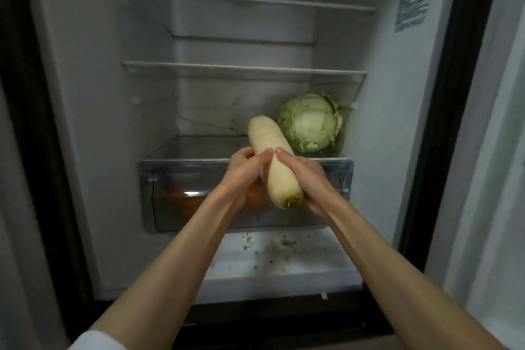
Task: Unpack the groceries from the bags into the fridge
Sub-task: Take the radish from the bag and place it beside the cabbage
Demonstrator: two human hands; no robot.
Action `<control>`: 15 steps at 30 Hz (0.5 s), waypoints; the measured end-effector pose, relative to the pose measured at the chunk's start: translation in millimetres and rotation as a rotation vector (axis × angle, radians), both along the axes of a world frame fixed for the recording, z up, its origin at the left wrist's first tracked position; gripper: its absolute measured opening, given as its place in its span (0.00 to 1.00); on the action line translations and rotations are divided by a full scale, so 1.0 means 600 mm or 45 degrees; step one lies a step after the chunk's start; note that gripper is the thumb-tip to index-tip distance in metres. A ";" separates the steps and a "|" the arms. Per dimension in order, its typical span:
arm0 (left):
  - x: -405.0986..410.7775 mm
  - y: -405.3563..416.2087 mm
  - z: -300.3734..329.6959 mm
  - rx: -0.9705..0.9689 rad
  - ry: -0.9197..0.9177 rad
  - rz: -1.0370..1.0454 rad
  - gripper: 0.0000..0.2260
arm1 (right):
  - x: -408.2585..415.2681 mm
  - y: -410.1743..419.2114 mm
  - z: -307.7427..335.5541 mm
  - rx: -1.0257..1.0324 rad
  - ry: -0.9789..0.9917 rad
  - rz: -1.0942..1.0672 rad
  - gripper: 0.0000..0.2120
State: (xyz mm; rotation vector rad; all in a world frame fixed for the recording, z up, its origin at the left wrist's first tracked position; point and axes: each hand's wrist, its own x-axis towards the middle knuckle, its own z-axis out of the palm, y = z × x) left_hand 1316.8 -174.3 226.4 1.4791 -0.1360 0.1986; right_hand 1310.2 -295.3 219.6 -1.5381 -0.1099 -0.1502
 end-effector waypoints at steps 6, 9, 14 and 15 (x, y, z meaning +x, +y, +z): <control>0.142 0.026 0.023 0.000 0.052 -0.038 0.15 | 0.118 0.011 0.041 -0.254 0.013 -0.006 0.25; 0.202 0.034 0.030 0.026 0.055 -0.082 0.13 | 0.165 0.017 0.056 -0.334 -0.001 -0.079 0.23; 0.283 0.044 0.032 -0.057 0.083 -0.079 0.14 | 0.229 0.039 0.075 -0.549 -0.021 -0.318 0.33; 0.295 0.045 0.029 -0.066 0.078 -0.078 0.15 | 0.240 0.044 0.074 -0.584 -0.018 -0.358 0.35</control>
